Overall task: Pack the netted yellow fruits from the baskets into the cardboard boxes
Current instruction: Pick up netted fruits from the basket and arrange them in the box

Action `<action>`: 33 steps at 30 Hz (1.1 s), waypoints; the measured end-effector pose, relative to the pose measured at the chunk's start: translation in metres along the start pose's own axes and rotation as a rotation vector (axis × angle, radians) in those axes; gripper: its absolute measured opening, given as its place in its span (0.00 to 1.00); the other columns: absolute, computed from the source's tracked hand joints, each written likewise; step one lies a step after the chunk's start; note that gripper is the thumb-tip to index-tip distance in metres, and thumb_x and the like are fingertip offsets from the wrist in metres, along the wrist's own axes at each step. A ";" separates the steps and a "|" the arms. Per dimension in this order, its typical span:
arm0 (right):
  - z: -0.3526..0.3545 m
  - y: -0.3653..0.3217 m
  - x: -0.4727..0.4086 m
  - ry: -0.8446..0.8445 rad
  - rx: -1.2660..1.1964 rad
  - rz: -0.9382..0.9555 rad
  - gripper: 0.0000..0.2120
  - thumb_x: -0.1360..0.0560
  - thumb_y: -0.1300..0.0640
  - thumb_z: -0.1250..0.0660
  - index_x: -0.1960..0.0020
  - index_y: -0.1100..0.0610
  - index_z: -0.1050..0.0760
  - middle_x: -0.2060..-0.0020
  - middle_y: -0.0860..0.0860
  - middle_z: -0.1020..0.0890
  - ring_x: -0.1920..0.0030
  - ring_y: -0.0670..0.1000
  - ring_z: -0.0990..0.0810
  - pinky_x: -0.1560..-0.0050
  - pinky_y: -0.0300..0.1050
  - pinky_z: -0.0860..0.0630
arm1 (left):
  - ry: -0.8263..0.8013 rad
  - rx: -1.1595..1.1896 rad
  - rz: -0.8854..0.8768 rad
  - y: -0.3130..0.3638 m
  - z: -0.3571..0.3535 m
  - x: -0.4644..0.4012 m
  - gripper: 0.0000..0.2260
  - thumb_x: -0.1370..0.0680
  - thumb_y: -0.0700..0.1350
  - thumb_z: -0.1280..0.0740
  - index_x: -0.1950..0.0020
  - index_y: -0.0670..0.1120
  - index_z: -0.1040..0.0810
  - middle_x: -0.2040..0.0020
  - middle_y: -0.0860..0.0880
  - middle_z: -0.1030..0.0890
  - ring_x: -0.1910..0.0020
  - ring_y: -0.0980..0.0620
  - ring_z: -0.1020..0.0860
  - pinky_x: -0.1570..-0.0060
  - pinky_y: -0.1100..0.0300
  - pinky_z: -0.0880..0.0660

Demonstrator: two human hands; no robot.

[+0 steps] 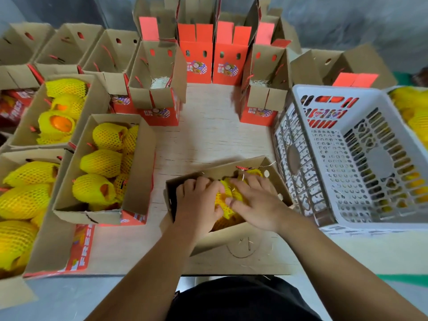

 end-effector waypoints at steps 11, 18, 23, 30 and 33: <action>0.018 0.025 0.003 0.053 -0.315 -0.214 0.29 0.34 0.41 0.28 0.36 0.46 0.32 0.41 0.52 0.27 0.45 0.55 0.22 0.42 0.50 0.23 | 0.017 -0.023 -0.102 0.021 0.000 -0.006 0.20 0.26 0.67 0.33 0.38 0.61 0.27 0.41 0.57 0.27 0.42 0.50 0.28 0.43 0.50 0.40; 0.010 0.021 0.004 0.077 -0.023 -0.243 0.32 0.24 0.36 0.32 0.25 0.46 0.37 0.31 0.52 0.30 0.34 0.60 0.25 0.38 0.56 0.24 | -0.035 -0.030 -0.127 0.017 -0.009 -0.003 0.19 0.27 0.58 0.28 0.39 0.63 0.29 0.41 0.60 0.28 0.41 0.51 0.29 0.42 0.50 0.41; 0.012 0.015 -0.005 -0.013 0.056 -0.250 0.36 0.23 0.35 0.34 0.21 0.41 0.46 0.28 0.53 0.38 0.28 0.61 0.35 0.32 0.60 0.29 | -0.080 -0.083 -0.163 0.026 -0.012 -0.013 0.18 0.27 0.59 0.30 0.40 0.62 0.32 0.40 0.60 0.28 0.40 0.51 0.29 0.40 0.49 0.39; 0.009 0.017 0.007 -0.038 -0.080 -0.205 0.30 0.20 0.42 0.33 0.25 0.50 0.42 0.29 0.54 0.41 0.34 0.63 0.26 0.35 0.57 0.27 | -0.043 -0.044 -0.149 0.021 -0.008 -0.012 0.21 0.29 0.62 0.33 0.37 0.63 0.31 0.40 0.61 0.27 0.40 0.52 0.27 0.39 0.51 0.37; 0.015 0.012 0.005 0.003 -0.091 -0.177 0.31 0.20 0.45 0.32 0.22 0.49 0.42 0.29 0.52 0.38 0.34 0.62 0.25 0.36 0.57 0.26 | 0.009 -0.001 -0.107 0.016 -0.003 -0.013 0.22 0.26 0.69 0.42 0.35 0.64 0.29 0.40 0.63 0.25 0.39 0.54 0.27 0.39 0.51 0.37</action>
Point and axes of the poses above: each hand's wrist, its own x-axis away from the middle knuckle, its own z-axis out of the back of the hand, y = z × x, the point moved 10 cm from there along -x, towards the middle knuckle
